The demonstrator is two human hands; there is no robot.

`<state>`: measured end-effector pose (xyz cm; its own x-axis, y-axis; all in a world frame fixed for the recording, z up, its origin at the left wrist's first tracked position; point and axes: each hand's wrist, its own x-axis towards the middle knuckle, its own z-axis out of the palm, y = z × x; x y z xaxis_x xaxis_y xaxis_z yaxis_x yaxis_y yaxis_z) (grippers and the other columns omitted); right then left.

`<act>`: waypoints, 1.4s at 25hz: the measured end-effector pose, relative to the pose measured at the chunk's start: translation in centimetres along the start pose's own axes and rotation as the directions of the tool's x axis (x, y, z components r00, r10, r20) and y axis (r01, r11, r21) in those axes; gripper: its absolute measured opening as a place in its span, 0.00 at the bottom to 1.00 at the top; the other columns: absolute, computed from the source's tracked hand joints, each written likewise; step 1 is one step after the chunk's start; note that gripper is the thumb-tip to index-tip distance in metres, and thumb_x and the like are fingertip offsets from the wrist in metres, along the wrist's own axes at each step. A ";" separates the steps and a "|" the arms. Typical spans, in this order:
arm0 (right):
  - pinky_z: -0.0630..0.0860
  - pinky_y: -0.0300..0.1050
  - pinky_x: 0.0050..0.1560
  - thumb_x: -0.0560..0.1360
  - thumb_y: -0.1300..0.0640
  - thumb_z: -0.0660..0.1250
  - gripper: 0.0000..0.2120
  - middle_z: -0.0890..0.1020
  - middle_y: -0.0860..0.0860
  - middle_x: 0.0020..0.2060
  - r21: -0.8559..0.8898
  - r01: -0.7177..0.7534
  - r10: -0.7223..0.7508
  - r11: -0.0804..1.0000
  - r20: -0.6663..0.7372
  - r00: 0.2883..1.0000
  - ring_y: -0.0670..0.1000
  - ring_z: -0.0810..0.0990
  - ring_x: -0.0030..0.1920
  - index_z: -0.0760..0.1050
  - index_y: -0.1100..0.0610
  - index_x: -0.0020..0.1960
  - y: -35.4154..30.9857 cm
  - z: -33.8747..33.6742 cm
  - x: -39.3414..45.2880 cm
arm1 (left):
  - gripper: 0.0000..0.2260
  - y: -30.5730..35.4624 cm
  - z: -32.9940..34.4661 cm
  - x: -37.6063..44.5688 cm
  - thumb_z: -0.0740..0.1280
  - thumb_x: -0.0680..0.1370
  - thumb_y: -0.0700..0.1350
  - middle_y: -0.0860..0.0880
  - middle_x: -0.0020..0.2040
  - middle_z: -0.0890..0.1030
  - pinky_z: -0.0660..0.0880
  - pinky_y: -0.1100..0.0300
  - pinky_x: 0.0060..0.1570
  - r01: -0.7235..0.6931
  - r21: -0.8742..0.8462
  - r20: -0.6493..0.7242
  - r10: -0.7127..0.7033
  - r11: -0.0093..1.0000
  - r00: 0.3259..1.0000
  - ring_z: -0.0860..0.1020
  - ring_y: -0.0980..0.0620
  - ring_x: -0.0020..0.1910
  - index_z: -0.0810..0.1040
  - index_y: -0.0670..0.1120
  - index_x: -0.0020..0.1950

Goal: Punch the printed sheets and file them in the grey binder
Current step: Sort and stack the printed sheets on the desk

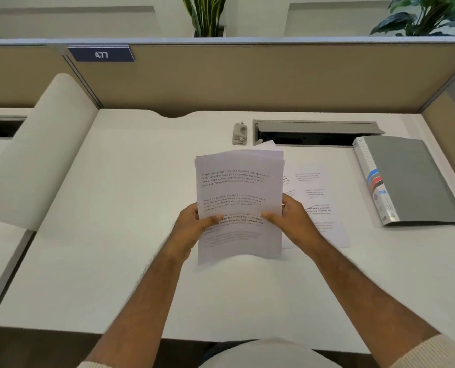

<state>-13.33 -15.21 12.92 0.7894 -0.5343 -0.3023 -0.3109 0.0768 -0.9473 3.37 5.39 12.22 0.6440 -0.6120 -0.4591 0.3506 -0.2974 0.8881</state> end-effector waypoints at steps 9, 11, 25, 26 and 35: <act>0.82 0.36 0.54 0.79 0.61 0.71 0.16 0.85 0.37 0.51 -0.093 0.180 -0.183 0.979 -0.022 0.983 0.38 0.84 0.53 0.76 0.41 0.58 -4.2 3.7 2.7 | 0.12 4.4 -2.4 0.1 0.78 0.77 0.46 0.54 0.54 0.88 0.86 0.54 0.50 -0.294 0.144 -0.080 0.307 0.945 0.948 0.87 0.52 0.53 0.85 0.58 0.59; 0.80 0.33 0.56 0.78 0.61 0.74 0.18 0.84 0.38 0.54 -0.109 0.154 -0.157 0.982 -0.020 0.987 0.35 0.83 0.53 0.75 0.43 0.61 -3.4 4.1 3.2 | 0.14 3.1 -2.5 0.5 0.77 0.77 0.43 0.53 0.55 0.89 0.85 0.49 0.56 -0.265 0.125 -0.099 0.277 0.956 0.956 0.87 0.52 0.55 0.85 0.56 0.60; 0.81 0.33 0.52 0.80 0.61 0.71 0.16 0.85 0.41 0.54 -0.119 0.066 -0.064 0.991 0.023 0.998 0.38 0.83 0.54 0.77 0.41 0.60 -0.1 4.4 4.9 | 0.17 -0.7 -1.7 3.4 0.76 0.79 0.41 0.52 0.58 0.87 0.83 0.49 0.61 -0.182 0.047 -0.118 0.186 0.982 0.975 0.84 0.49 0.61 0.82 0.54 0.66; 0.81 0.34 0.53 0.80 0.60 0.71 0.16 0.85 0.41 0.54 -0.115 0.067 -0.064 0.991 0.025 0.998 0.39 0.83 0.54 0.78 0.43 0.62 0.1 4.3 5.2 | 0.18 -0.7 -1.7 3.7 0.76 0.79 0.41 0.52 0.59 0.87 0.83 0.50 0.60 -0.183 0.050 -0.116 0.188 0.982 0.975 0.84 0.49 0.61 0.82 0.54 0.67; 0.83 0.43 0.55 0.79 0.56 0.72 0.16 0.84 0.42 0.57 -0.133 0.035 -0.030 0.991 0.040 0.999 0.44 0.84 0.56 0.76 0.50 0.66 1.6 3.6 7.9 | 0.16 -0.9 -2.1 5.7 0.80 0.76 0.45 0.54 0.56 0.89 0.85 0.60 0.47 -0.098 0.066 -0.179 0.108 0.993 0.978 0.88 0.53 0.52 0.84 0.51 0.63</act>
<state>-5.69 -16.33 8.61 0.8188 -0.5021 -0.2782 -0.3508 -0.0541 -0.9349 8.15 3.73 8.73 0.7896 -0.4990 -0.3570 0.2400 -0.2842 0.9282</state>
